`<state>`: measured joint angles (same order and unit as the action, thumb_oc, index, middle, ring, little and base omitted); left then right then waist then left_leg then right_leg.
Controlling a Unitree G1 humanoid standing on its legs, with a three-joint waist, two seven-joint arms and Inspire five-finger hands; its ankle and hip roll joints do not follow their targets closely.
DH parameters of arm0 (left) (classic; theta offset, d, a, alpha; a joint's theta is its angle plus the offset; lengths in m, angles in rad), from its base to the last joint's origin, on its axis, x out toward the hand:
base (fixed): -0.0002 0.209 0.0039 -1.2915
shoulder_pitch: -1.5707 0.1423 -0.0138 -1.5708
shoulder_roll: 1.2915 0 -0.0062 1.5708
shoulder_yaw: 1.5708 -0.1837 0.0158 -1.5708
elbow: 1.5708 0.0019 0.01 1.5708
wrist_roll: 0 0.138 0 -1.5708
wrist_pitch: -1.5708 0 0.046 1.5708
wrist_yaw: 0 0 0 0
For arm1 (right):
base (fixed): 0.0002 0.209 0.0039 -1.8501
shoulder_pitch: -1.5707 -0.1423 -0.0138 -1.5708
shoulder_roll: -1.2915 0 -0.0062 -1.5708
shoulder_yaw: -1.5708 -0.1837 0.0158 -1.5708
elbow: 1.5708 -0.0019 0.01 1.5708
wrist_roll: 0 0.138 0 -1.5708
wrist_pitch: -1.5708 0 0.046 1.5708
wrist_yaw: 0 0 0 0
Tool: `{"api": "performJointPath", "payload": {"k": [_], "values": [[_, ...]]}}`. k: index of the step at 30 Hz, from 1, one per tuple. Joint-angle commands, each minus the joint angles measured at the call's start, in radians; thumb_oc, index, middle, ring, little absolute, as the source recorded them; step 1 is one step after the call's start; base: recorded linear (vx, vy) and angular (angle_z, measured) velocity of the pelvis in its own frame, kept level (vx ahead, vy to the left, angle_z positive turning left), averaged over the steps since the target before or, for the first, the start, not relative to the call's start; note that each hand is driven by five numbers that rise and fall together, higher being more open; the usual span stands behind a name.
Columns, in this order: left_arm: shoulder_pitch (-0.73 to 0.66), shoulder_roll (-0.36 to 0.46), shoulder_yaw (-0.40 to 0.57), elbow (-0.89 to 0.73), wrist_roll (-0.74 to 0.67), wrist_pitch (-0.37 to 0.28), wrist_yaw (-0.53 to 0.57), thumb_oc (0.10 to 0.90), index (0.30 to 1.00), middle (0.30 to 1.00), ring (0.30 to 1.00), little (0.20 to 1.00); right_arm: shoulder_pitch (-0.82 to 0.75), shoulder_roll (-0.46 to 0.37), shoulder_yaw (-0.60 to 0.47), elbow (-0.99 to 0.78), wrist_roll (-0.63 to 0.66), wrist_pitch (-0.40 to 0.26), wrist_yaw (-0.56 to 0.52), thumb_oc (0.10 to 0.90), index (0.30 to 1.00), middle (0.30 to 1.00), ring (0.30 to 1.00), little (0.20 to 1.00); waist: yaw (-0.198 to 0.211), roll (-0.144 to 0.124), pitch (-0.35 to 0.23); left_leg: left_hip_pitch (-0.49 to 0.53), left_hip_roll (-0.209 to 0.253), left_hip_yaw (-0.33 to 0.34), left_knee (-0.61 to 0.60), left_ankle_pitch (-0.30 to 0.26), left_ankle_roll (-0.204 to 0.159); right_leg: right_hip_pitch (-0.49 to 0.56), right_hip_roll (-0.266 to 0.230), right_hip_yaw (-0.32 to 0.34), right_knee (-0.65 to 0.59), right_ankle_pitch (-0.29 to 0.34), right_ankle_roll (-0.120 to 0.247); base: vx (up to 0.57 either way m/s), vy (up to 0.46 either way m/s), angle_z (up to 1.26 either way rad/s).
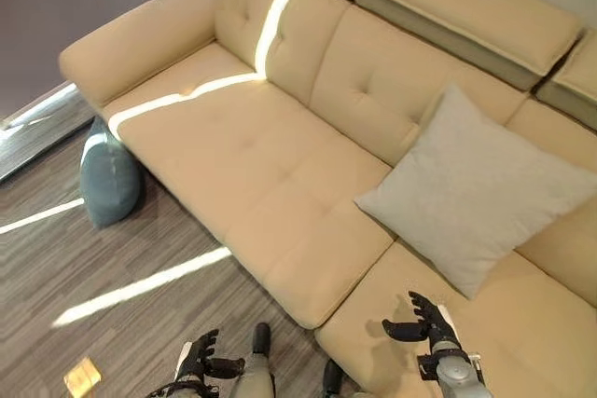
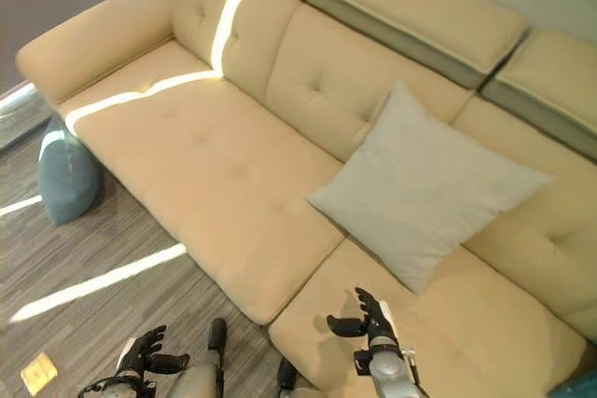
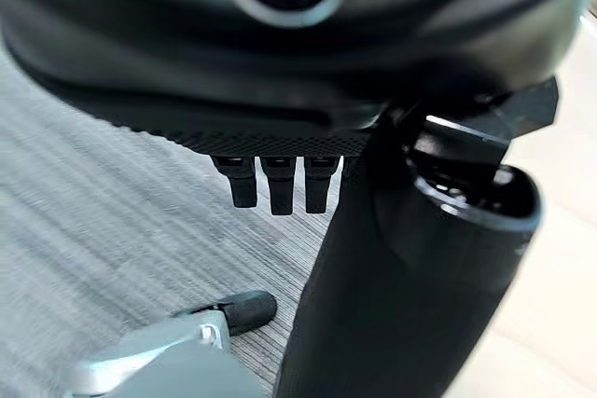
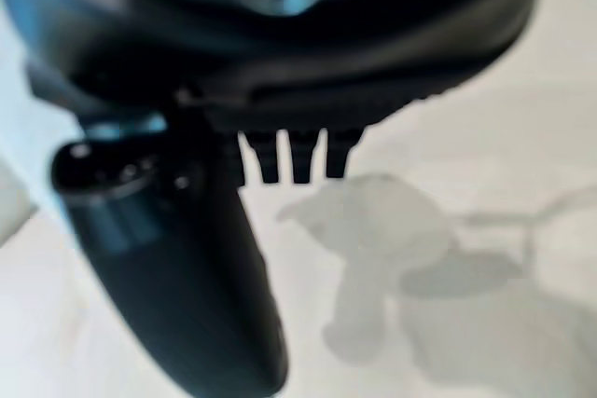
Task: Pick up all the scattered cushions and arrange them neatly on the sofa.
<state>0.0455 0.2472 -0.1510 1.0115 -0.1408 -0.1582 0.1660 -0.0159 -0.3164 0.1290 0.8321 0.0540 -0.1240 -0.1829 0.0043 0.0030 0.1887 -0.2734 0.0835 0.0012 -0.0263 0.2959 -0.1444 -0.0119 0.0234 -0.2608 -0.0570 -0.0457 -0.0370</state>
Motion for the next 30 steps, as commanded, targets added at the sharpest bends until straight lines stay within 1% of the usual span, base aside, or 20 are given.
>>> {"api": "performJointPath", "payload": {"k": [1,2,3,4,5,6,7,8,11,12,15,16,18,19,21,25,27,28,29,30], "values": [[-0.023,0.026,0.031,0.009,-0.007,-0.040,0.013,0.800,0.900,0.900,0.900,0.900,0.016,-0.040,-0.021,-0.105,0.015,-0.056,-0.035,0.800,0.900,0.900,0.900,0.900,-0.029,-0.069,-0.032,0.032,-0.066,0.096,0.151,-0.283,0.082,-0.039,-0.078,0.062,0.053,-0.019,0.114,-0.13,0.036,0.34],[-0.023,0.023,0.030,0.011,-0.009,-0.039,0.012,0.800,0.900,0.900,0.900,0.900,0.016,-0.038,-0.023,-0.104,0.018,-0.056,-0.034,0.800,0.900,0.900,0.900,0.900,-0.033,-0.074,-0.035,0.054,-0.062,0.104,0.170,-0.309,0.082,-0.038,-0.090,0.042,0.048,-0.012,0.116,-0.13,0.036,0.10],[-0.024,0.023,0.030,0.011,-0.009,-0.039,0.012,0.800,0.900,0.900,0.900,0.900,0.016,-0.038,-0.024,-0.104,0.018,-0.056,-0.034,0.800,0.900,0.900,0.900,0.900,-0.036,-0.073,-0.037,0.050,-0.063,0.102,0.169,-0.306,0.082,-0.041,-0.090,0.040,0.048,-0.010,0.116,-0.10,0.057,0.49],[-0.026,0.021,0.021,0.004,-0.011,-0.036,0.011,0.800,0.900,0.900,0.900,0.900,0.026,-0.034,-0.028,-0.102,0.020,-0.055,-0.035,0.800,0.900,0.900,0.900,0.900,-0.052,-0.072,-0.047,0.112,-0.030,0.171,0.157,-0.331,0.078,-0.039,-0.108,-0.020,0.032,0.002,0.123,-0.08,0.081,0.95],[-0.029,0.024,0.016,0.000,-0.006,-0.034,0.009,0.800,0.900,0.900,0.900,0.900,0.034,-0.032,-0.031,-0.099,0.020,-0.054,-0.035,0.800,0.900,0.900,0.900,0.900,-0.064,-0.070,-0.055,0.131,-0.008,0.231,0.142,-0.329,0.074,-0.039,-0.116,-0.054,0.022,0.007,0.128,-0.09,0.113,1.38],[-0.032,0.026,0.012,-0.008,-0.001,-0.032,0.006,0.800,0.900,0.900,0.900,0.900,0.037,-0.031,-0.033,-0.093,0.020,-0.051,-0.035,0.800,0.900,0.900,0.900,0.900,-0.074,-0.066,-0.060,0.145,0.006,0.274,0.121,-0.327,0.071,-0.038,-0.123,-0.079,0.014,0.014,0.132,0.04,0.142,1.37],[-0.032,0.030,0.007,-0.014,0.003,-0.032,0.004,0.800,0.900,0.900,0.900,0.900,0.039,-0.028,-0.031,-0.074,0.020,-0.049,-0.037,0.800,0.900,0.900,0.900,0.900,-0.078,-0.057,-0.068,0.175,0.020,0.301,0.085,-0.341,0.060,-0.022,-0.122,-0.097,0.007,0.006,0.145,0.08,0.161,1.22],[-0.028,0.030,0.003,-0.016,0.010,-0.030,-0.001,0.800,0.900,0.900,0.900,0.900,0.036,-0.027,-0.028,-0.065,0.017,-0.044,-0.034,0.800,0.900,0.900,0.900,0.900,-0.078,-0.055,-0.072,0.183,0.013,0.295,0.067,-0.341,0.064,-0.016,-0.125,-0.106,0.003,0.010,0.148,0.11,0.188,0.91],[-0.025,0.036,0.007,-0.007,0.019,-0.025,-0.002,0.800,0.900,0.900,0.900,0.900,0.022,-0.018,-0.012,-0.034,0.008,-0.039,-0.036,0.800,0.900,0.900,0.900,0.900,-0.072,-0.064,-0.073,0.188,-0.002,0.274,0.045,-0.336,0.068,-0.006,-0.133,-0.117,0.012,0.011,0.152,0.05,0.168,0.67],[-0.019,0.042,0.013,0.003,0.026,-0.019,-0.006,0.800,0.900,0.900,0.900,0.900,0.010,-0.009,0.006,-0.026,-0.006,-0.030,-0.033,0.800,0.900,0.900,0.900,0.900,-0.059,-0.074,-0.073,0.189,-0.016,0.252,0.039,-0.342,0.083,-0.005,-0.140,-0.111,0.035,0.008,0.156,0.03,0.136,0.82],[-0.018,0.053,0.025,0.024,0.034,-0.014,-0.006,0.800,0.900,0.900,0.900,0.900,0.000,-0.002,0.018,-0.025,-0.015,-0.027,-0.031,0.800,0.900,0.900,0.900,0.900,-0.046,-0.085,-0.070,0.195,-0.035,0.237,0.033,-0.349,0.098,-0.007,-0.150,-0.101,0.078,-0.010,0.161,0.03,0.217,0.88],[-0.032,0.079,0.024,0.037,0.049,-0.010,-0.004,0.800,0.900,0.900,0.900,0.900,-0.002,0.008,0.022,-0.067,-0.008,-0.029,-0.027,0.800,0.900,0.900,0.900,0.900,-0.060,-0.096,-0.057,0.194,-0.067,0.187,0.022,-0.332,0.125,-0.060,-0.142,-0.009,0.176,-0.012,0.148,-0.01,0.134,0.83],[-0.032,0.079,0.024,0.037,0.050,-0.010,-0.004,0.800,0.900,0.900,0.900,0.900,-0.002,0.008,0.022,-0.067,-0.008,-0.029,-0.027,0.800,0.900,0.900,0.900,0.900,-0.061,-0.097,-0.057,0.194,-0.067,0.187,0.021,-0.332,0.125,-0.061,-0.143,-0.009,0.178,-0.014,0.148,0.04,0.129,0.75],[-0.041,0.091,0.022,0.034,0.051,-0.010,-0.003,0.800,0.900,0.900,0.900,0.900,0.001,0.010,0.023,-0.087,-0.002,-0.029,-0.025,0.800,0.900,0.900,0.900,0.900,-0.087,-0.091,-0.056,0.204,-0.091,0.136,0.012,-0.333,0.137,-0.107,-0.088,0.135,0.218,-0.019,0.154,0.14,0.162,0.51],[-0.044,0.091,0.018,0.037,0.046,-0.012,-0.001,0.800,0.900,0.900,0.900,0.900,0.006,0.010,0.021,-0.086,0.003,-0.032,-0.025,0.800,0.900,0.900,0.900,0.900,-0.100,-0.086,-0.057,0.219,-0.105,0.103,0.001,-0.331,0.140,-0.136,-0.057,0.197,0.230,-0.013,0.149,0.17,0.138,0.60],[-0.055,0.092,0.003,0.039,0.043,-0.013,-0.006,0.800,0.900,0.900,0.900,0.900,0.021,0.009,0.021,-0.074,0.013,-0.036,-0.023,0.800,0.900,0.900,0.900,0.900,-0.126,-0.086,-0.041,0.246,-0.139,0.018,-0.013,-0.326,0.139,-0.177,-0.009,0.240,0.200,0.017,0.152,0.15,0.044,0.97],[-0.057,0.090,0.004,0.052,0.042,-0.008,-0.011,0.800,0.900,0.900,0.900,0.900,0.024,0.009,0.022,-0.069,0.014,-0.036,-0.019,0.800,0.900,0.900,0.900,0.900,-0.129,-0.089,-0.035,0.261,-0.155,-0.024,-0.015,-0.330,0.138,-0.200,0.001,0.230,0.188,0.038,0.156,0.12,0.000,0.87],[-0.057,0.089,0.004,0.052,0.042,-0.008,-0.011,0.800,0.900,0.900,0.900,0.900,0.024,0.009,0.023,-0.069,0.014,-0.036,-0.019,0.800,0.900,0.900,0.900,0.900,-0.132,-0.088,-0.034,0.262,-0.155,-0.026,-0.015,-0.330,0.138,-0.198,0.001,0.227,0.189,0.037,0.156,0.16,-0.031,0.69],[-0.056,0.087,0.006,0.068,0.044,-0.007,-0.017,0.800,0.900,0.900,0.900,0.900,0.031,0.010,0.024,-0.066,0.008,-0.035,-0.017,0.800,0.900,0.900,0.900,0.900,-0.138,-0.092,-0.028,0.277,-0.171,-0.066,-0.005,-0.341,0.139,-0.200,0.001,0.211,0.182,0.043,0.158,0.14,-0.040,0.63],[-0.053,0.084,0.005,0.068,0.048,-0.009,-0.018,0.800,0.900,0.900,0.900,0.900,0.037,0.008,0.022,-0.064,0.004,-0.035,-0.020,0.800,0.900,0.900,0.900,0.900,-0.138,-0.095,-0.028,0.282,-0.180,-0.079,0.002,-0.347,0.139,-0.188,-0.005,0.209,0.171,0.041,0.158,0.18,-0.064,0.72]]}}
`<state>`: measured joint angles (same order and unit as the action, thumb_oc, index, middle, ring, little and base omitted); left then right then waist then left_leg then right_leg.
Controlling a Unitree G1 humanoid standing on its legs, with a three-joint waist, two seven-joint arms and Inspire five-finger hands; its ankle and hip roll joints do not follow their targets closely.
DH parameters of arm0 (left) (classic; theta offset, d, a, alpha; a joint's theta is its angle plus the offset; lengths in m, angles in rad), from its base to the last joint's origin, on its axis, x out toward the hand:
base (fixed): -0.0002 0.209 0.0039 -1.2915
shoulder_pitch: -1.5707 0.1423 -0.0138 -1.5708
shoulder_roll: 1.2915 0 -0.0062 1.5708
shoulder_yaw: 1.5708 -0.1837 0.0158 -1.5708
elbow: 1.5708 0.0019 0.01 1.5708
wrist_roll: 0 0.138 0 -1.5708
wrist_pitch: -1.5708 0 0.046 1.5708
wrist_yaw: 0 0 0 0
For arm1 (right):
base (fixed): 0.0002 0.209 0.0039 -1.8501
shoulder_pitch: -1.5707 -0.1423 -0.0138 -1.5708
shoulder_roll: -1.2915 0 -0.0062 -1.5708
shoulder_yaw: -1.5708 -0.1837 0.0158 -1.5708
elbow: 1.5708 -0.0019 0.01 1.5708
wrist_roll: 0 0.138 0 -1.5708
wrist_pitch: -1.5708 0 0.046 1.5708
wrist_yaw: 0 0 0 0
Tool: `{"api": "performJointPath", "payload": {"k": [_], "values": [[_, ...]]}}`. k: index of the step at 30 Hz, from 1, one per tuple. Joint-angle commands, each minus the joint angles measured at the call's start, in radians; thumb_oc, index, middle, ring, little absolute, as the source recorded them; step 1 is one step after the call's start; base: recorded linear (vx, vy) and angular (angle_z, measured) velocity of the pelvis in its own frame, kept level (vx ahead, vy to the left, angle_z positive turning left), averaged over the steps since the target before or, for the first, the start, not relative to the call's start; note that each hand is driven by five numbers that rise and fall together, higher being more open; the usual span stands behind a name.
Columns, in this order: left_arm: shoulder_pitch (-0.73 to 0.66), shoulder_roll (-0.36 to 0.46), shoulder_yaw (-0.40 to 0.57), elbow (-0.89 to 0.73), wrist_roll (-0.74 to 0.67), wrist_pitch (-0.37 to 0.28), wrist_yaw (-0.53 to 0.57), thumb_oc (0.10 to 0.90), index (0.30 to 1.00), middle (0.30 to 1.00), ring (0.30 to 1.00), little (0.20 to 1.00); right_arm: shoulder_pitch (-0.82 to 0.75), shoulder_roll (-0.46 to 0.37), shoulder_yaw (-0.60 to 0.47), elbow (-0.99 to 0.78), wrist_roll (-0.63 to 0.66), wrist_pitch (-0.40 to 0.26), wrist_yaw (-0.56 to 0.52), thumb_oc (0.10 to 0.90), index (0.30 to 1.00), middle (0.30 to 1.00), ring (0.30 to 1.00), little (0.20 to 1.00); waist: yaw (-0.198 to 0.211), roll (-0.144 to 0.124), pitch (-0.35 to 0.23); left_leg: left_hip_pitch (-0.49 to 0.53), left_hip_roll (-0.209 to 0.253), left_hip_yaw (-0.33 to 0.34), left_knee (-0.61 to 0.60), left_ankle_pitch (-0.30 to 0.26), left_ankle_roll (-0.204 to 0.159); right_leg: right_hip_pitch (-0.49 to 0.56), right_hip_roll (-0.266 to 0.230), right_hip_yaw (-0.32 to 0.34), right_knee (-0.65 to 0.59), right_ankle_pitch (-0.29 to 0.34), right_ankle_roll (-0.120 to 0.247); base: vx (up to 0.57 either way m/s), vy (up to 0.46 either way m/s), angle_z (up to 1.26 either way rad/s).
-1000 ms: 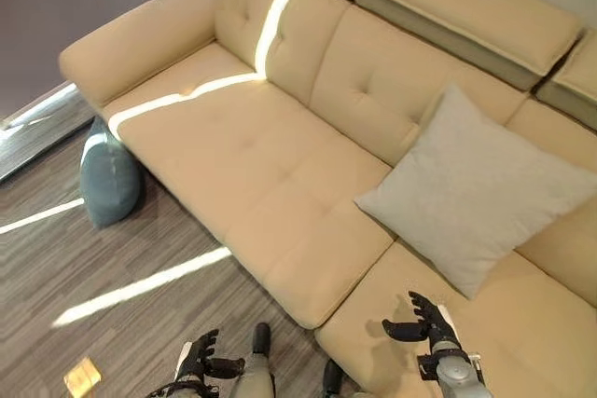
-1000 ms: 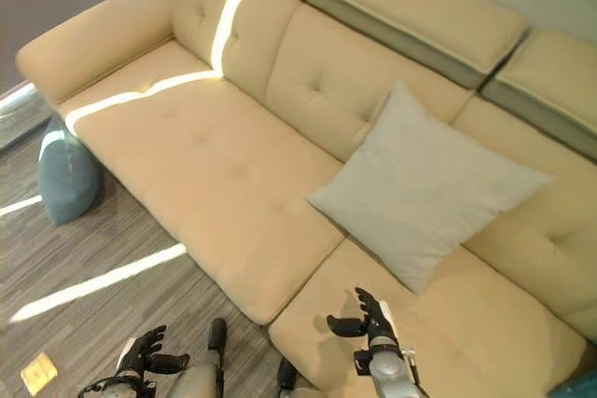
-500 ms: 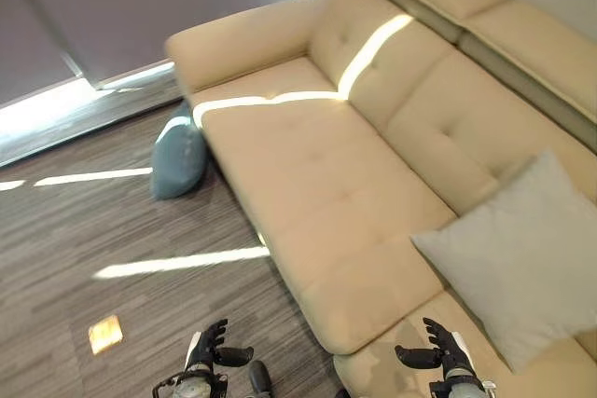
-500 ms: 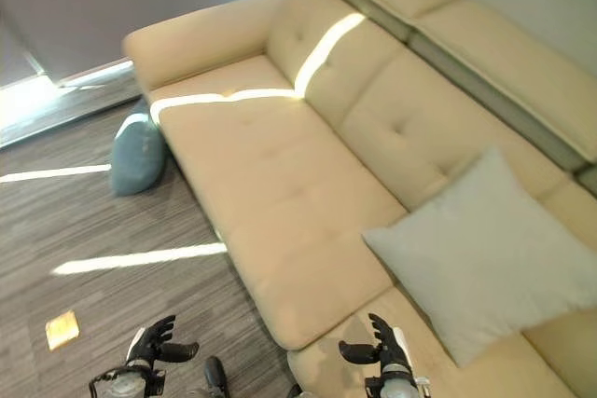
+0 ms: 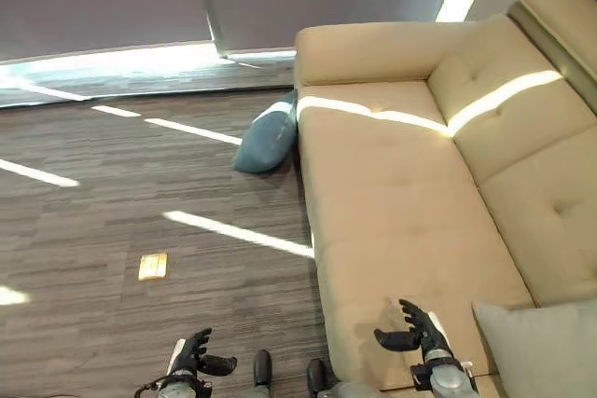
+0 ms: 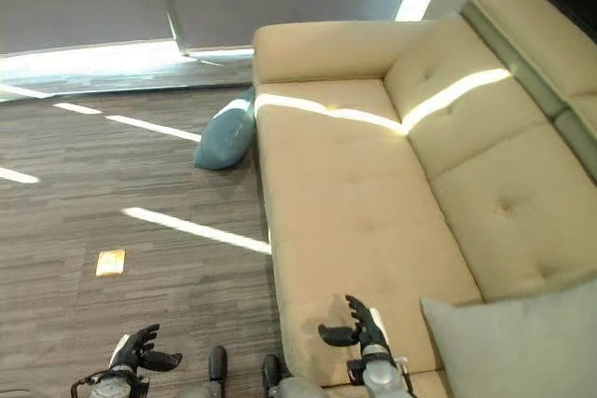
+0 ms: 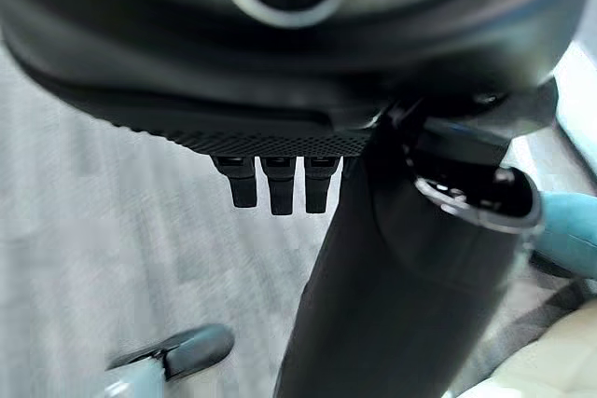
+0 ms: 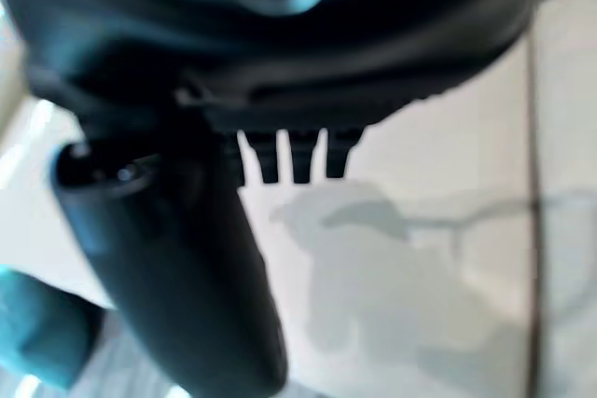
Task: Pick up all the scattered cushions and arrange them neatly on the sofa.
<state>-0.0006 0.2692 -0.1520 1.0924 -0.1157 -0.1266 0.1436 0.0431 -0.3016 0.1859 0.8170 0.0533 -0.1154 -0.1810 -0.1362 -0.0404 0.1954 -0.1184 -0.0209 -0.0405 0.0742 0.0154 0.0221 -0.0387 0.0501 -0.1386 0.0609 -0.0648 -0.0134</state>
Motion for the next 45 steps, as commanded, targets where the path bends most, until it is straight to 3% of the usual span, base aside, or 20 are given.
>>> {"api": "performJointPath", "payload": {"k": [1,5,9,10,11,13,15,17,23,25,26,29,31,33,35,37,41,42,43,45], "values": [[-0.001,0.059,0.005,-0.009,0.026,-0.041,0.003,0.800,0.900,0.900,0.900,0.900,-0.019,-0.008,-0.033,-0.052,0.002,-0.044,-0.021,0.800,0.900,0.900,0.900,0.900,-0.001,-0.053,-0.036,0.131,-0.080,-0.041,-0.097,-0.072,-0.026,-0.150,-0.034,0.084,0.045,0.059,0.129,0.12,-0.062,0.98],[0.025,0.043,0.019,0.003,0.018,-0.037,0.010,0.800,0.900,0.900,0.900,0.900,-0.006,-0.019,-0.040,-0.069,-0.008,-0.047,-0.021,0.800,0.900,0.900,0.900,0.900,-0.009,-0.048,-0.059,0.142,-0.082,-0.032,-0.072,-0.103,-0.040,-0.104,-0.046,0.073,0.014,0.058,0.121,0.17,-0.068,0.46],[0.033,0.038,0.025,-0.007,0.004,-0.033,0.016,0.800,0.900,0.900,0.900,0.900,-0.006,-0.037,-0.043,-0.090,-0.020,-0.045,-0.022,0.800,0.900,0.900,0.900,0.900,-0.018,-0.051,-0.055,0.109,-0.074,0.046,0.067,-0.142,-0.072,-0.065,-0.064,0.053,-0.010,0.051,0.115,0.11,-0.032,0.31],[0.029,0.042,0.029,-0.021,-0.010,-0.030,0.022,0.800,0.900,0.900,0.900,0.900,-0.011,-0.043,-0.049,-0.088,-0.015,-0.040,-0.027,0.800,0.900,0.900,0.900,0.900,-0.020,-0.070,-0.044,0.038,-0.016,0.167,0.183,-0.134,-0.096,-0.033,-0.098,0.027,-0.026,0.047,0.114,0.07,-0.017,0.22],[0.027,0.043,0.029,-0.027,-0.014,-0.030,0.021,0.800,0.900,0.900,0.900,0.900,-0.015,-0.043,-0.048,-0.080,-0.012,-0.040,-0.029,0.800,0.900,0.900,0.900,0.900,-0.014,-0.076,-0.042,0.010,0.019,0.218,0.205,-0.147,-0.088,-0.021,-0.106,0.015,-0.033,0.042,0.113,0.07,-0.017,0.43],[0.028,0.050,0.028,-0.031,-0.011,-0.024,0.019,0.800,0.900,0.900,0.900,0.900,-0.021,-0.045,-0.043,-0.062,-0.010,-0.034,-0.032,0.800,0.900,0.900,0.900,0.900,0.007,-0.082,-0.045,-0.035,0.058,0.242,0.179,-0.135,-0.075,0.009,-0.109,0.005,-0.051,0.029,0.116,0.14,0.008,0.70],[0.028,0.054,0.030,-0.028,-0.012,-0.022,0.019,0.800,0.900,0.900,0.900,0.900,-0.025,-0.043,-0.039,-0.057,-0.009,-0.030,-0.030,0.800,0.900,0.900,0.900,0.900,0.017,-0.084,-0.052,-0.065,0.068,0.228,0.148,-0.103,-0.077,0.012,-0.108,0.008,-0.056,0.023,0.117,0.22,0.046,0.45],[0.023,0.065,0.031,-0.022,-0.013,-0.018,0.018,0.800,0.900,0.900,0.900,0.900,-0.027,-0.038,-0.033,-0.040,-0.007,-0.026,-0.032,0.800,0.900,0.900,0.900,0.900,0.043,-0.079,-0.047,-0.131,0.099,0.193,0.063,0.005,-0.102,0.042,-0.098,0.015,-0.060,-0.010,0.116,0.28,0.101,0.22],[0.022,0.067,0.028,-0.001,0.008,-0.013,0.004,0.800,0.900,0.900,0.900,0.900,-0.025,-0.006,-0.027,-0.018,-0.027,-0.016,-0.023,0.800,0.900,0.900,0.900,0.900,0.065,-0.083,-0.071,-0.098,0.067,0.181,0.034,-0.015,-0.070,0.061,-0.128,0.044,0.020,-0.043,0.142,0.29,0.198,0.12],[0.014,0.077,0.029,-0.009,0.006,-0.011,0.003,0.800,0.900,0.900,0.900,0.900,-0.037,0.009,-0.012,-0.005,-0.034,-0.014,-0.018,0.800,0.900,0.900,0.900,0.900,0.075,-0.089,-0.072,-0.069,0.050,0.190,0.026,-0.036,-0.044,0.030,-0.151,0.057,0.120,0.002,0.164,0.24,0.243,0.20],[0.008,0.091,0.031,-0.017,0.001,-0.009,0.007,0.800,0.900,0.900,0.900,0.900,-0.056,0.022,0.008,-0.008,-0.036,-0.011,-0.011,0.800,0.900,0.900,0.900,0.900,0.070,-0.088,-0.054,-0.033,0.040,0.196,0.011,-0.047,-0.020,-0.030,-0.167,0.077,0.264,0.089,0.176,0.17,0.225,-0.03],[0.006,0.100,0.034,-0.025,0.002,-0.010,0.014,0.800,0.900,0.900,0.900,0.900,-0.067,0.028,0.020,-0.012,-0.039,-0.014,-0.012,0.800,0.900,0.900,0.900,0.900,0.062,-0.068,-0.043,0.003,0.044,0.196,-0.012,-0.056,-0.006,-0.093,-0.159,0.082,0.355,0.119,0.174,0.17,0.180,-0.14],[0.010,0.099,0.039,-0.027,-0.001,-0.011,0.013,0.800,0.900,0.900,0.900,0.900,-0.064,0.026,0.024,-0.021,-0.042,-0.013,-0.007,0.800,0.900,0.900,0.900,0.900,0.052,-0.058,-0.039,0.051,0.031,0.185,-0.030,-0.074,0.002,-0.138,-0.136,0.082,0.377,0.093,0.160,0.30,0.189,0.02],[0.015,0.095,0.038,-0.023,-0.007,-0.014,0.013,0.800,0.900,0.900,0.900,0.900,-0.067,0.015,0.028,-0.012,-0.041,-0.015,-0.007,0.800,0.900,0.900,0.900,0.900,0.028,-0.052,-0.036,0.115,0.004,0.164,-0.063,-0.100,0.004,-0.204,-0.088,0.062,0.278,0.066,0.146,0.39,0.152,-0.08],[0.015,0.094,0.038,-0.023,-0.007,-0.014,0.013,0.800,0.900,0.900,0.900,0.900,-0.066,0.015,0.028,-0.012,-0.041,-0.015,-0.007,0.800,0.900,0.900,0.900,0.900,0.027,-0.051,-0.032,0.121,0.004,0.162,-0.065,-0.102,0.004,-0.198,-0.087,0.060,0.278,0.063,0.146,0.24,0.051,0.08],[0.005,0.084,0.041,0.019,0.002,-0.012,0.004,0.800,0.900,0.900,0.900,0.900,-0.070,0.006,0.029,-0.001,-0.035,-0.012,0.002,0.800,0.900,0.900,0.900,0.900,-0.006,-0.063,-0.033,0.208,-0.040,0.117,-0.075,-0.163,0.000,-0.254,-0.060,-0.017,0.034,0.116,0.167,0.54,0.073,0.18],[0.002,0.072,0.037,0.019,0.006,-0.017,-0.003,0.800,0.900,0.900,0.900,0.900,-0.040,-0.002,0.020,-0.012,-0.037,-0.015,0.001,0.800,0.900,0.900,0.900,0.900,-0.024,-0.068,-0.038,0.250,-0.062,0.088,-0.040,-0.215,-0.001,-0.250,-0.059,-0.062,-0.009,0.131,0.166,0.43,0.009,0.09],[0.018,0.057,0.023,0.014,0.022,-0.016,-0.004,0.800,0.900,0.900,0.900,0.900,-0.001,-0.008,0.012,-0.018,-0.038,-0.013,0.003,0.800,0.900,0.900,0.900,0.900,-0.045,-0.058,-0.064,0.276,-0.056,0.072,0.008,-0.225,-0.026,-0.222,-0.042,-0.027,0.021,0.118,0.127,0.41,-0.030,0.60],[0.024,0.049,0.021,0.013,0.021,-0.014,-0.008,0.800,0.900,0.900,0.900,0.900,0.007,-0.011,0.005,-0.016,-0.041,-0.010,0.005,0.800,0.900,0.900,0.900,0.900,-0.049,-0.055,-0.072,0.271,-0.052,0.074,0.051,-0.218,-0.048,-0.207,-0.044,-0.037,0.024,0.117,0.119,0.54,-0.057,1.08],[0.033,0.042,0.016,0.010,0.016,-0.012,-0.008,0.800,0.900,0.900,0.900,0.900,0.019,-0.015,-0.002,-0.004,-0.040,-0.008,0.005,0.800,0.900,0.900,0.900,0.900,-0.058,-0.048,-0.082,0.248,-0.010,0.129,0.196,-0.146,-0.111,-0.148,-0.051,-0.071,0.011,0.110,0.102,0.34,-0.088,0.63]]}}
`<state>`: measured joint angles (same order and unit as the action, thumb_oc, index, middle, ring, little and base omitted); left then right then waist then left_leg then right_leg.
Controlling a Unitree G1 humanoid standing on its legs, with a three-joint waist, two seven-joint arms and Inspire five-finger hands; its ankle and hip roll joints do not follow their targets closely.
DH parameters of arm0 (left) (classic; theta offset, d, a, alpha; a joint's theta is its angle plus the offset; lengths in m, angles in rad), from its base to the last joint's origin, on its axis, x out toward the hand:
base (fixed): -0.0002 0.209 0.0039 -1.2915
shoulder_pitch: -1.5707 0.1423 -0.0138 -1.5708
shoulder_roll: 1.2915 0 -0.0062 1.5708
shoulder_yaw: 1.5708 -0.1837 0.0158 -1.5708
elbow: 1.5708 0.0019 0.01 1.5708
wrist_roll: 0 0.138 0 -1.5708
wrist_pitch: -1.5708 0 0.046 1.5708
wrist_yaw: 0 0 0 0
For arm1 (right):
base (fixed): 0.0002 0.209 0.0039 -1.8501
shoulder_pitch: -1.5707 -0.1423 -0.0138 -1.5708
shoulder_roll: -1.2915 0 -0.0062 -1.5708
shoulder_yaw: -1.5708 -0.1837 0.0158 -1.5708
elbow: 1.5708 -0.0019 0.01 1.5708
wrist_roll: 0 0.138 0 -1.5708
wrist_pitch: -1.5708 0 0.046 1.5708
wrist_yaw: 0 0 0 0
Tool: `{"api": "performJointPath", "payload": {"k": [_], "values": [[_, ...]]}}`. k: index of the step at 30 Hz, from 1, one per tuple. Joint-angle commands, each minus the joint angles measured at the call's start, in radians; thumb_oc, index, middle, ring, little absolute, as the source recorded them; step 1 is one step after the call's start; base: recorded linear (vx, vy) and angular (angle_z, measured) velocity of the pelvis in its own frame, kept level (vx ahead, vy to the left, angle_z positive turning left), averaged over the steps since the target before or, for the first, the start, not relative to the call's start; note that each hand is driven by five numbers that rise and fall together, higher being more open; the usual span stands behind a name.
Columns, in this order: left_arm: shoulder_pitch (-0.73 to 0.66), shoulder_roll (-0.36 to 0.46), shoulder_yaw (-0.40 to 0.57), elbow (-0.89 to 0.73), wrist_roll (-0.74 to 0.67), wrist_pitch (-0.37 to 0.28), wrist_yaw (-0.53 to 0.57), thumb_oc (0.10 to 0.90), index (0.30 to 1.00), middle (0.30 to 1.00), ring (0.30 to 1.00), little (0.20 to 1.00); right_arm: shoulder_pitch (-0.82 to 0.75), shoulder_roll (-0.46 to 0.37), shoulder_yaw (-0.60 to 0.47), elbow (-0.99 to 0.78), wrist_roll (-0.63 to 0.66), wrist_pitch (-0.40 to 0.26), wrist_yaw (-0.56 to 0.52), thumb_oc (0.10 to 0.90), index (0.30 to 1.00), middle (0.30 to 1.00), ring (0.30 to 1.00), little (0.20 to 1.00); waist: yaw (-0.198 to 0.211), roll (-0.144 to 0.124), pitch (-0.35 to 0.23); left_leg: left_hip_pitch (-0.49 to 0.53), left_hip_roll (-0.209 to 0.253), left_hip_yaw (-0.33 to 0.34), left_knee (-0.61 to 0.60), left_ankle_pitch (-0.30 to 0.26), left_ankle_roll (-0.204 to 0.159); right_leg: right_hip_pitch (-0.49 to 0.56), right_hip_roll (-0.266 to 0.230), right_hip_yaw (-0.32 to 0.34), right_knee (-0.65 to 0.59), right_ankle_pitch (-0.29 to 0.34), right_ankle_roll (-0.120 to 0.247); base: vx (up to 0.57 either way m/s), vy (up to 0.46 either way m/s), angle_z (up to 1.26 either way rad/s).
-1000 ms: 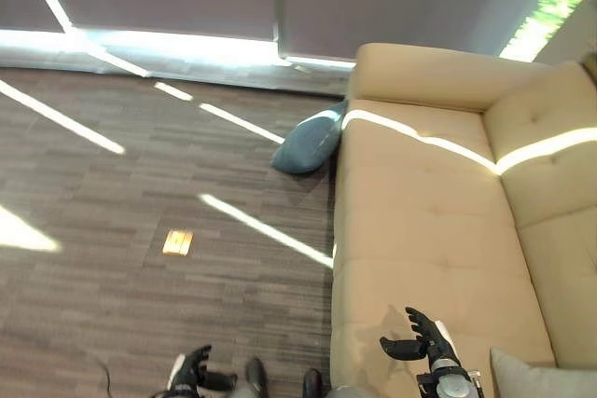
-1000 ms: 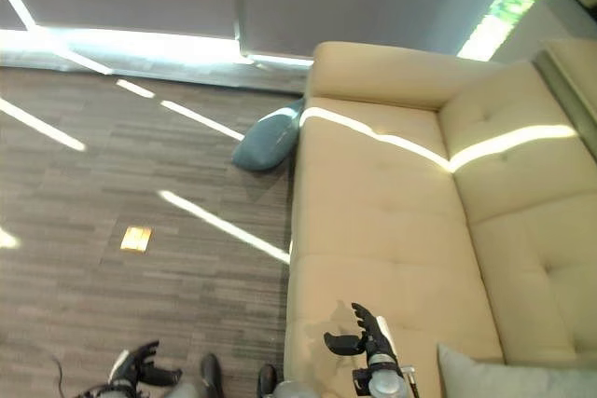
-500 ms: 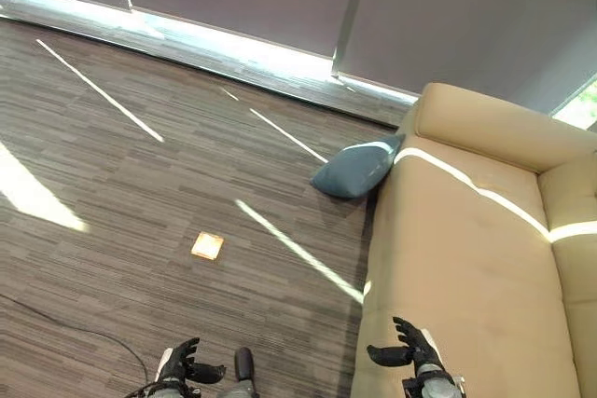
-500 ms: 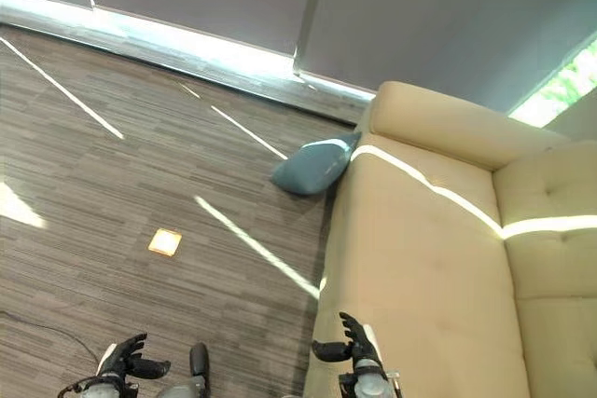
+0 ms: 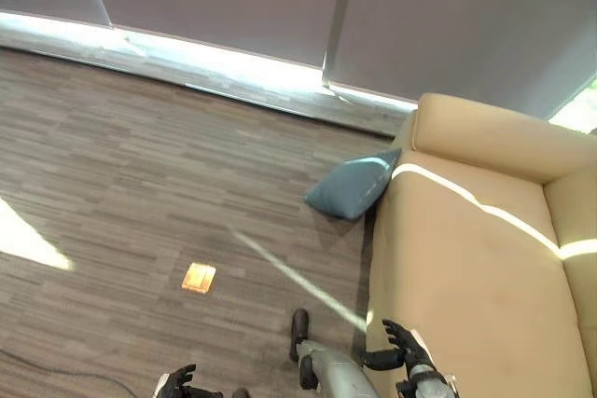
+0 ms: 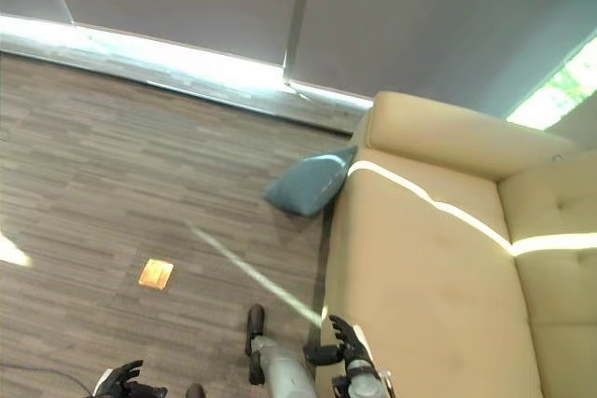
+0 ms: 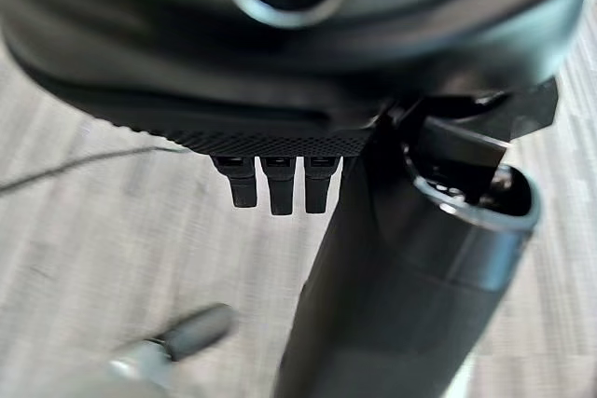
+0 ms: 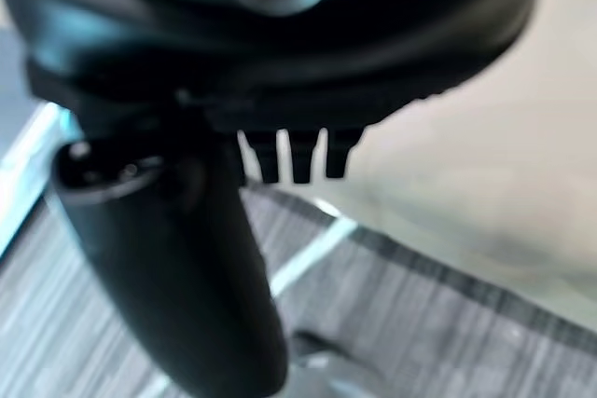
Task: Pick up all the scattered cushions and arrange them neatly on the sofa.
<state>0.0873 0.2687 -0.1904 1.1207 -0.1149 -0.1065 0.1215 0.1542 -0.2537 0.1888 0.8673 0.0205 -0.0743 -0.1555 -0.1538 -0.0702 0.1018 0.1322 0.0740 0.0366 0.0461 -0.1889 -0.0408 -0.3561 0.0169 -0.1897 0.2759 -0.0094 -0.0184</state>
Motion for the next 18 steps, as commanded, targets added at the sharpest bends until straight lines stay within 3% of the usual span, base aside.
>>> {"api": "performJointPath", "payload": {"k": [1,2,4,5,7,8,9,12,13,14,18], "values": [[-0.047,0.041,0.053,-0.037,0.012,-0.031,0.015,0.800,0.900,0.900,0.900,0.900,-0.090,-0.066,-0.001,-0.057,-0.008,-0.046,-0.021,0.800,0.900,0.900,0.900,0.900,-0.035,-0.020,0.016,-0.037,-0.084,0.066,0.337,0.106,-0.075,0.203,-0.011,-0.009,-0.213,0.046,0.095,0.27,-0.097,0.05],[-0.045,0.042,0.054,-0.057,0.003,-0.030,0.013,0.800,0.900,0.900,0.900,0.900,-0.094,-0.072,-0.001,-0.056,-0.009,-0.044,-0.021,0.800,0.900,0.900,0.900,0.900,-0.026,-0.031,0.020,-0.088,-0.078,0.076,0.432,0.154,-0.090,0.230,-0.013,0.003,-0.226,0.039,0.082,0.16,-0.064,0.15],[-0.048,0.042,0.054,-0.056,-0.002,-0.028,0.018,0.800,0.900,0.900,0.900,0.900,-0.098,-0.077,-0.002,-0.050,-0.003,-0.043,-0.023,0.800,0.900,0.900,0.900,0.900,-0.018,-0.039,0.024,-0.119,-0.065,0.103,0.504,0.169,-0.092,0.259,-0.011,0.014,-0.239,0.028,0.070,0.21,-0.061,-0.08],[-0.052,0.044,0.053,-0.054,-0.006,-0.022,0.017,0.800,0.900,0.900,0.900,0.900,-0.100,-0.076,-0.002,-0.044,0.008,-0.039,-0.024,0.800,0.900,0.900,0.900,0.900,0.000,-0.065,0.028,-0.209,-0.028,0.146,0.553,0.133,-0.060,0.300,-0.021,0.032,-0.257,0.009,0.065,0.26,-0.073,-0.62],[-0.053,0.043,0.054,-0.051,-0.013,-0.023,0.017,0.800,0.900,0.900,0.900,0.900,-0.100,-0.077,-0.001,-0.040,0.011,-0.038,-0.026,0.800,0.900,0.900,0.900,0.900,0.012,-0.070,0.032,-0.242,-0.022,0.147,0.552,0.107,-0.044,0.317,-0.023,0.042,-0.265,0.003,0.067,0.31,-0.010,-0.58],[-0.050,0.047,0.053,-0.063,-0.013,-0.021,0.017,0.800,0.900,0.900,0.900,0.900,-0.105,-0.076,0.000,-0.031,0.007,-0.034,-0.032,0.800,0.900,0.900,0.900,0.900,0.038,-0.079,0.040,-0.320,-0.026,0.133,0.381,0.061,-0.011,0.362,-0.023,0.072,-0.298,-0.020,0.086,0.36,0.034,-0.31],[-0.050,0.047,0.053,-0.063,-0.013,-0.021,0.017,0.800,0.900,0.900,0.900,0.900,-0.105,-0.075,0.000,-0.031,0.007,-0.034,-0.032,0.800,0.900,0.900,0.900,0.900,0.038,-0.083,0.038,-0.316,-0.031,0.135,0.371,0.068,-0.011,0.361,-0.027,0.072,-0.298,-0.020,0.086,0.40,0.082,-0.24],[-0.052,0.051,0.056,-0.065,-0.019,-0.026,0.021,0.800,0.900,0.900,0.900,0.900,-0.114,-0.077,0.003,-0.025,0.002,-0.033,-0.038,0.800,0.900,0.900,0.900,0.900,0.076,-0.055,0.055,-0.372,-0.038,0.048,0.094,0.219,-0.033,0.418,0.007,0.125,-0.310,-0.050,0.087,0.25,0.100,-0.29],[-0.052,0.051,0.056,-0.065,-0.019,-0.026,0.021,0.800,0.900,0.900,0.900,0.900,-0.114,-0.077,0.003,-0.025,0.002,-0.033,-0.038,0.800,0.900,0.900,0.900,0.900,0.075,-0.055,0.054,-0.372,-0.039,0.047,0.090,0.223,-0.033,0.416,0.007,0.124,-0.310,-0.049,0.087,0.31,0.118,-0.70],[-0.057,0.051,0.052,-0.062,-0.027,-0.030,0.024,0.800,0.900,0.900,0.900,0.900,-0.116,-0.078,0.003,-0.018,-0.004,-0.035,-0.042,0.800,0.900,0.900,0.900,0.900,0.089,-0.048,0.060,-0.407,-0.042,0.019,0.036,0.267,-0.044,0.445,0.019,0.155,-0.295,-0.077,0.083,0.33,0.145,-0.72],[-0.040,0.048,0.058,-0.040,-0.003,-0.023,0.017,0.800,0.900,0.900,0.900,0.900,-0.107,-0.059,0.004,-0.011,-0.029,-0.033,-0.035,0.800,0.900,0.900,0.900,0.900,0.088,-0.040,0.025,-0.341,-0.055,0.014,0.003,0.265,-0.018,0.457,0.006,0.195,-0.213,-0.114,0.096,0.37,0.209,-0.73]]}}
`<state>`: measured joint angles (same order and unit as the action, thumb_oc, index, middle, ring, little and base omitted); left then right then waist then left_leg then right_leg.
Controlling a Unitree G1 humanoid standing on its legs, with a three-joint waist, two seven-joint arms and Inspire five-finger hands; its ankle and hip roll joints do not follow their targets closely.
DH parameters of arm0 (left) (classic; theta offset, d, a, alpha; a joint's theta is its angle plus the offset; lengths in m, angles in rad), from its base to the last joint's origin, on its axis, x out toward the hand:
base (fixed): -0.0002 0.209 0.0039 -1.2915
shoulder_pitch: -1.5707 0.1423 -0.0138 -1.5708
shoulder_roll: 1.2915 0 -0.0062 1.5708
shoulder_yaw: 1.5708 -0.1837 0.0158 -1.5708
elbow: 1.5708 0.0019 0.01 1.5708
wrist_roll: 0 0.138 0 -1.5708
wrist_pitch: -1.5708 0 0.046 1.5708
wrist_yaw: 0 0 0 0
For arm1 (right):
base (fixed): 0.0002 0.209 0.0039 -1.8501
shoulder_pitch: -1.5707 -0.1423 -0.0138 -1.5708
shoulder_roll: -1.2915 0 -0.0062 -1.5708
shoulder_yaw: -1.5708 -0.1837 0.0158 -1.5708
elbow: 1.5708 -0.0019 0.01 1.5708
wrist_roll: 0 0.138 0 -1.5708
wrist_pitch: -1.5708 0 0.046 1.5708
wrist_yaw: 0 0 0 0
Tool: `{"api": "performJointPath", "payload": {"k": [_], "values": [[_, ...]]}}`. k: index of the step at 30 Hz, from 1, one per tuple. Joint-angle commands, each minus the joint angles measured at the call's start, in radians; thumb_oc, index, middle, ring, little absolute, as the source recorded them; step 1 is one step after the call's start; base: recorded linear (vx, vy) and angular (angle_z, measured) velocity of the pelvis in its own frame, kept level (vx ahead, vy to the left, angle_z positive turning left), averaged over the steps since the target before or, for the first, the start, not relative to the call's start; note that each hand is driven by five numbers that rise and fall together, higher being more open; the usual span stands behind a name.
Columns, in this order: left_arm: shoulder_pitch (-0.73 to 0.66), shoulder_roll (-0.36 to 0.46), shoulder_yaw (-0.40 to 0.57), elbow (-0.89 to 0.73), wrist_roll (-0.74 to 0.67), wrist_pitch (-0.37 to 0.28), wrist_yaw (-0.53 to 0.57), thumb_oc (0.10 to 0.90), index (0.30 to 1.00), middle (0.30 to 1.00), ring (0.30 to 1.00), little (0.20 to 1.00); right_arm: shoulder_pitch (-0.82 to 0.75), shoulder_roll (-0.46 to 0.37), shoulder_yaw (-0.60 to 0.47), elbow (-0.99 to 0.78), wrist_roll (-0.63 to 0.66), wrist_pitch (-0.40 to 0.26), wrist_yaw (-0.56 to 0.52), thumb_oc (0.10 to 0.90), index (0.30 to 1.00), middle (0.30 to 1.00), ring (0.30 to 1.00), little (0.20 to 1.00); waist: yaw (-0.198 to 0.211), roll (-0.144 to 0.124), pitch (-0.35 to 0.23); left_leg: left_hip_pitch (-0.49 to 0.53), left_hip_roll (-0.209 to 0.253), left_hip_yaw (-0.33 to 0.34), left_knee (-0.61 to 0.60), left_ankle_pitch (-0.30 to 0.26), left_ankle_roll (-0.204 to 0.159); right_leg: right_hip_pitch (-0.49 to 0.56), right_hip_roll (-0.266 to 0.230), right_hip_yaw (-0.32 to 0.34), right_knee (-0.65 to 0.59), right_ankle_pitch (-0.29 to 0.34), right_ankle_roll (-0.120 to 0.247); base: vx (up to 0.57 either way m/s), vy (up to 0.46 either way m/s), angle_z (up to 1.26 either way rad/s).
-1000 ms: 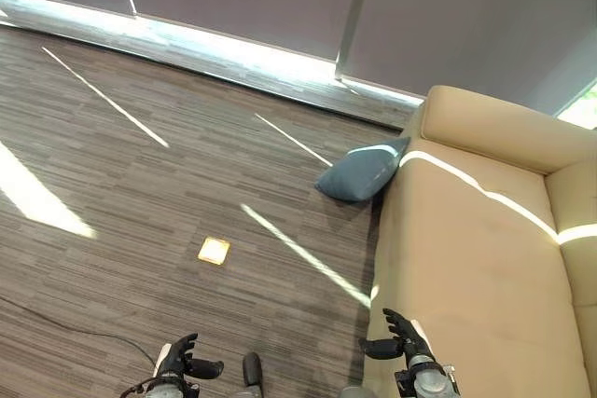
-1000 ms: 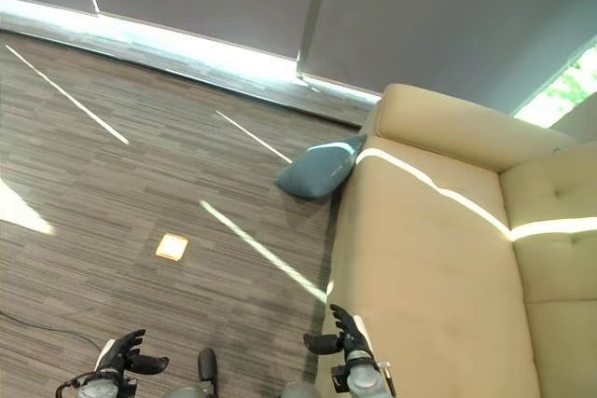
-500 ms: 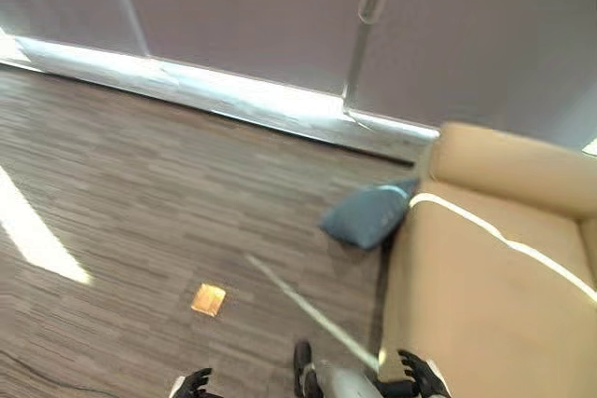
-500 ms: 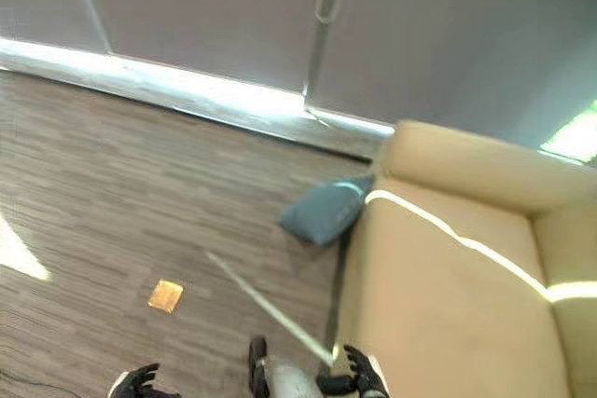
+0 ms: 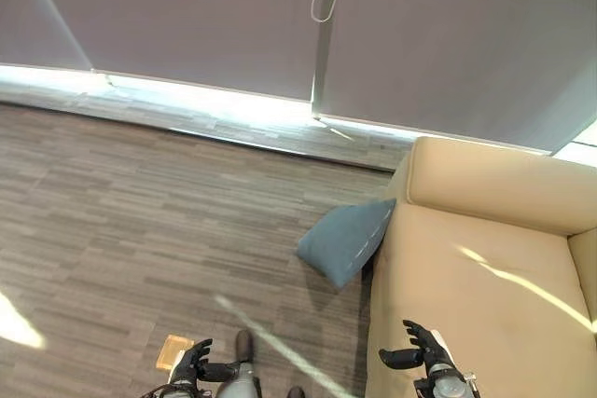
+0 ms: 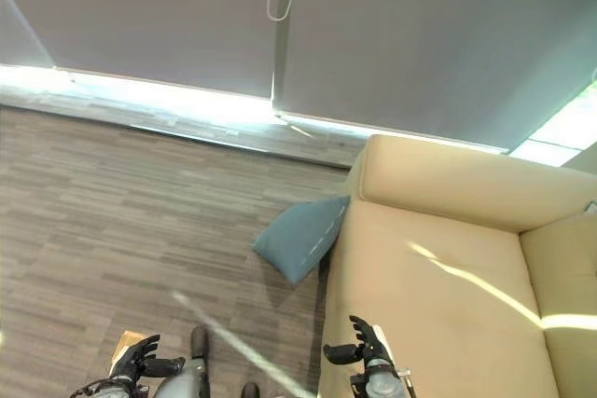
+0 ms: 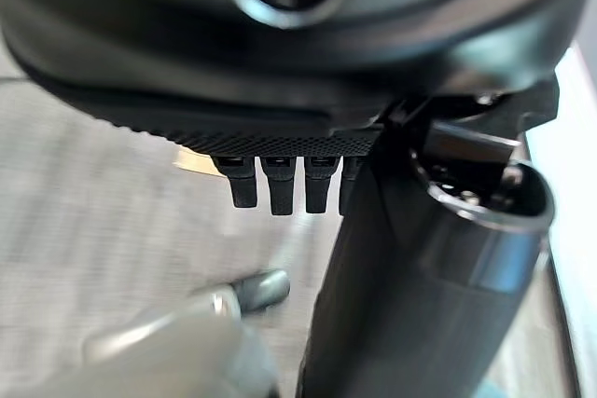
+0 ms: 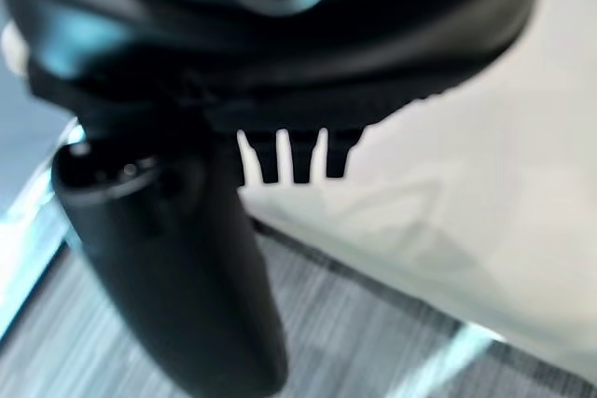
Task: Pick up all the scattered cushions and arrange them neatly on the sofa.
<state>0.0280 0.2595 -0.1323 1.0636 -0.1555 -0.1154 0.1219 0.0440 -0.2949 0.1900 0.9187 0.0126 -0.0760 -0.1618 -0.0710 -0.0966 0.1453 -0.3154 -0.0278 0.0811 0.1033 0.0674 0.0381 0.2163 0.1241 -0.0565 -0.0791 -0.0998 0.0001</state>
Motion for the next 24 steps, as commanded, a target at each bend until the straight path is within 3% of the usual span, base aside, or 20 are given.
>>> {"api": "performJointPath", "payload": {"k": [1,4,5,7,10,14,17,20,24], "values": [[0.021,0.059,0.001,0.018,0.046,-0.013,0.016,0.800,0.900,0.900,0.900,0.900,0.003,-0.012,0.004,-0.061,-0.025,-0.030,-0.027,0.800,0.900,0.900,0.900,0.900,0.006,-0.017,-0.025,0.119,0.042,-0.022,-0.055,0.000,-0.088,-0.121,-0.109,0.070,0.172,-0.025,0.085,0.29,0.210,-1.16],[0.011,0.070,0.000,0.013,0.051,-0.013,0.015,0.800,0.900,0.900,0.900,0.900,-0.004,0.001,0.014,-0.067,-0.035,-0.030,-0.021,0.800,0.900,0.900,0.900,0.900,0.001,-0.019,-0.035,0.168,0.022,-0.006,-0.070,-0.031,-0.056,-0.174,-0.138,0.084,0.326,0.031,0.120,0.26,0.224,-0.38],[0.004,0.083,0.004,0.001,0.047,-0.014,0.018,0.800,0.900,0.900,0.900,0.900,-0.016,0.003,0.022,-0.085,-0.041,-0.030,-0.014,0.800,0.900,0.900,0.900,0.900,-0.008,-0.020,-0.022,0.209,0.012,0.009,-0.085,-0.049,-0.031,-0.250,-0.155,0.089,0.477,0.134,0.151,0.16,0.176,0.09],[0.002,0.088,0.006,-0.002,0.042,-0.014,0.022,0.800,0.900,0.900,0.900,0.900,-0.024,0.007,0.025,-0.090,-0.043,-0.030,-0.013,0.800,0.900,0.900,0.900,0.900,-0.013,-0.009,-0.015,0.221,0.019,0.014,-0.090,-0.054,-0.023,-0.287,-0.157,0.079,0.534,0.160,0.155,0.12,0.163,-0.03],[-0.002,0.088,0.012,0.006,0.037,-0.015,0.027,0.800,0.900,0.900,0.900,0.900,-0.028,0.016,0.030,-0.103,-0.046,-0.033,-0.013,0.800,0.900,0.900,0.900,0.900,-0.016,0.015,-0.005,0.271,0.032,0.031,-0.101,-0.084,-0.015,-0.347,-0.201,0.000,0.611,0.145,0.147,0.20,0.178,-0.02],[-0.002,0.079,0.007,0.006,0.028,-0.017,0.020,0.800,0.900,0.900,0.900,0.900,-0.038,0.003,0.025,-0.087,-0.038,-0.031,-0.011,0.800,0.900,0.900,0.900,0.900,-0.036,0.011,-0.009,0.323,0.003,0.009,-0.109,-0.114,-0.018,-0.387,-0.155,-0.053,0.432,0.079,0.133,0.21,0.069,-0.04],[-0.005,0.076,0.001,0.017,0.038,-0.021,0.016,0.800,0.900,0.900,0.900,0.900,-0.044,-0.008,0.026,-0.079,-0.025,-0.034,-0.010,0.800,0.900,0.900,0.900,0.900,-0.040,-0.007,-0.011,0.334,-0.015,0.008,-0.097,-0.132,-0.022,-0.366,-0.152,-0.070,0.290,0.078,0.133,0.15,0.003,0.05],[0.007,0.070,0.005,0.015,0.052,-0.020,0.013,0.800,0.900,0.900,0.900,0.900,-0.031,-0.012,0.017,-0.080,-0.016,-0.036,-0.013,0.800,0.900,0.900,0.900,0.900,-0.037,-0.017,-0.039,0.352,-0.027,0.019,-0.106,-0.141,-0.029,-0.295,-0.125,-0.035,0.177,0.081,0.125,0.14,-0.017,-0.06],[0.013,0.065,0.003,0.022,0.063,-0.018,0.009,0.800,0.900,0.900,0.900,0.900,-0.028,-0.015,0.011,-0.070,-0.016,-0.033,-0.014,0.800,0.900,0.900,0.900,0.900,-0.038,-0.015,-0.052,0.364,-0.026,0.030,-0.116,-0.147,-0.032,-0.266,-0.121,-0.023,0.139,0.090,0.122,0.08,-0.010,-0.15]]}}
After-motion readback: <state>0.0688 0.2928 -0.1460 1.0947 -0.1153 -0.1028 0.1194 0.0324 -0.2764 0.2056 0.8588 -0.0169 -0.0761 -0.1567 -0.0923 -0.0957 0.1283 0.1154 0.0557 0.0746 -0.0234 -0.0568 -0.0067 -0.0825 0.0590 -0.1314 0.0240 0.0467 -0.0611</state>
